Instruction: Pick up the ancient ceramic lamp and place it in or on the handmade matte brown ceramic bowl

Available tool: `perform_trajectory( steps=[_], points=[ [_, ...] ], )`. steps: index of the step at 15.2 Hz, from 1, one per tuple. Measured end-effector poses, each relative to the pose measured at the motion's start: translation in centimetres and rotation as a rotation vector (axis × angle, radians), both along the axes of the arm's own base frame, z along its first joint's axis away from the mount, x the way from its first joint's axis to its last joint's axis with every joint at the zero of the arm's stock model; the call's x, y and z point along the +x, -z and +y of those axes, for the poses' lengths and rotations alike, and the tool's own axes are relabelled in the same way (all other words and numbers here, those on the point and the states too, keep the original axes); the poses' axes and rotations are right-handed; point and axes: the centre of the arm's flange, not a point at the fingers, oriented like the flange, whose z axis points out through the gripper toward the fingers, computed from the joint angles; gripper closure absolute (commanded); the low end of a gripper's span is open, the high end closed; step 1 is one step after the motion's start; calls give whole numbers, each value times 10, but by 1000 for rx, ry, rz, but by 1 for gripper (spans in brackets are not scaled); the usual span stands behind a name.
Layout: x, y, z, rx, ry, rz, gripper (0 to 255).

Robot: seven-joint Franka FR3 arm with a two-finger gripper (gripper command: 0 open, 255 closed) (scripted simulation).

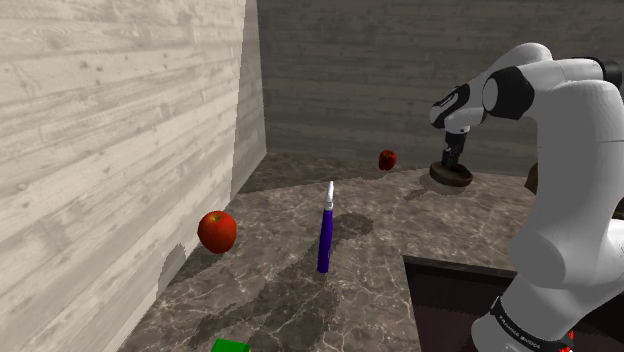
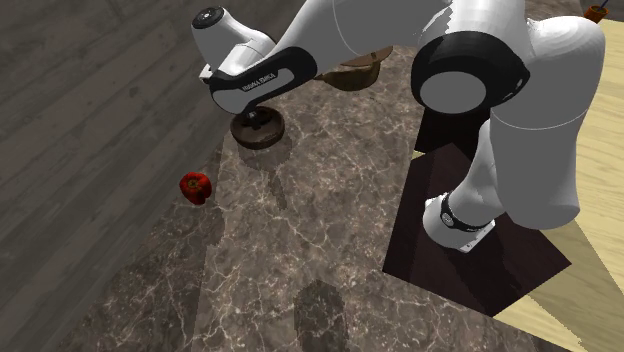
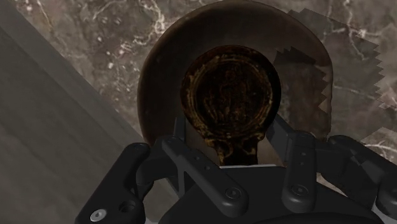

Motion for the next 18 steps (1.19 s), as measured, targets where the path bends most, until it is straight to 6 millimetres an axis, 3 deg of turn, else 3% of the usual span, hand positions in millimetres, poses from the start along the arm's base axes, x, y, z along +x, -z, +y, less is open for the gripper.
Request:
perform_trajectory(
  steps=[1,7,12,18],
  points=[
    [0,0,0,0,0,0,0],
    [0,0,0,0,0,0,0],
    [6,-43,6,-1,0,-1,0],
    [5,-49,7,0,0,0,0]
  ],
)
